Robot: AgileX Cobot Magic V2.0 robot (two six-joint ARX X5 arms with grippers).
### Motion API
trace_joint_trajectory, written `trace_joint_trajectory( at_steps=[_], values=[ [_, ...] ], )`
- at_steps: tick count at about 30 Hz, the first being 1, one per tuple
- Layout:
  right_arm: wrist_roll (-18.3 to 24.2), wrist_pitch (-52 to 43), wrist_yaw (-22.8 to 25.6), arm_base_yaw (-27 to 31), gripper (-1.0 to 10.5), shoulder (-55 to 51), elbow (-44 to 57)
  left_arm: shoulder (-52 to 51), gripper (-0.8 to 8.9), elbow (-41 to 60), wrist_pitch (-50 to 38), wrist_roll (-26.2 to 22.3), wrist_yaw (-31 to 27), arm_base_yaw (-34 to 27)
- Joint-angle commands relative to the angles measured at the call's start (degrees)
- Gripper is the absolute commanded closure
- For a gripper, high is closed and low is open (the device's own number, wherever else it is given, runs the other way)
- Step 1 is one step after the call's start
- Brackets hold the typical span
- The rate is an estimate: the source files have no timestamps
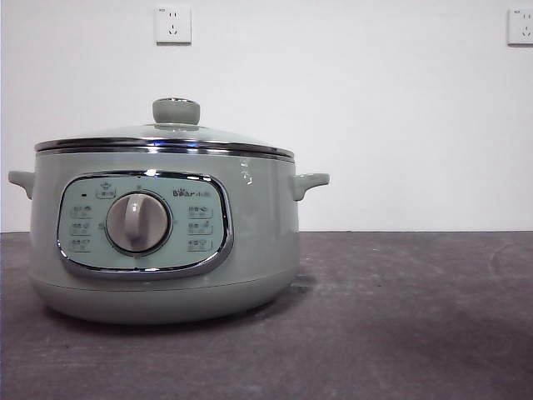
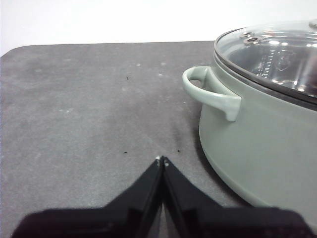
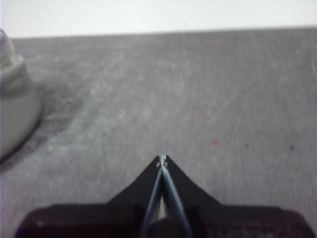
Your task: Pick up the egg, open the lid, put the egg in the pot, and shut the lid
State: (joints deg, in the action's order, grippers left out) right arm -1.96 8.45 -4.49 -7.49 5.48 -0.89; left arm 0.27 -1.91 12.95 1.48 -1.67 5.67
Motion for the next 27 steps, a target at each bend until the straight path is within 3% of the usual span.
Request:
trace_joint_trajectory(
  at_steps=[1, 4, 27],
  values=[
    [-2.2, 1.9, 0.2, 0.0, 9.5, -0.7, 0.5, -0.2, 8.17, 0.8, -0.1, 0.1, 0.3, -0.1],
    [-5.6, 1.9, 0.1, -0.1, 9.5, -0.3, 0.5, -0.2, 8.16, 0.8, -0.1, 0.1, 0.3, -0.1],
    [-5.7, 1.9, 0.5, -0.1, 9.5, 0.2, 0.5, -0.2, 8.17, 0.8, -0.1, 0.1, 0.3, -0.1]
  ],
)
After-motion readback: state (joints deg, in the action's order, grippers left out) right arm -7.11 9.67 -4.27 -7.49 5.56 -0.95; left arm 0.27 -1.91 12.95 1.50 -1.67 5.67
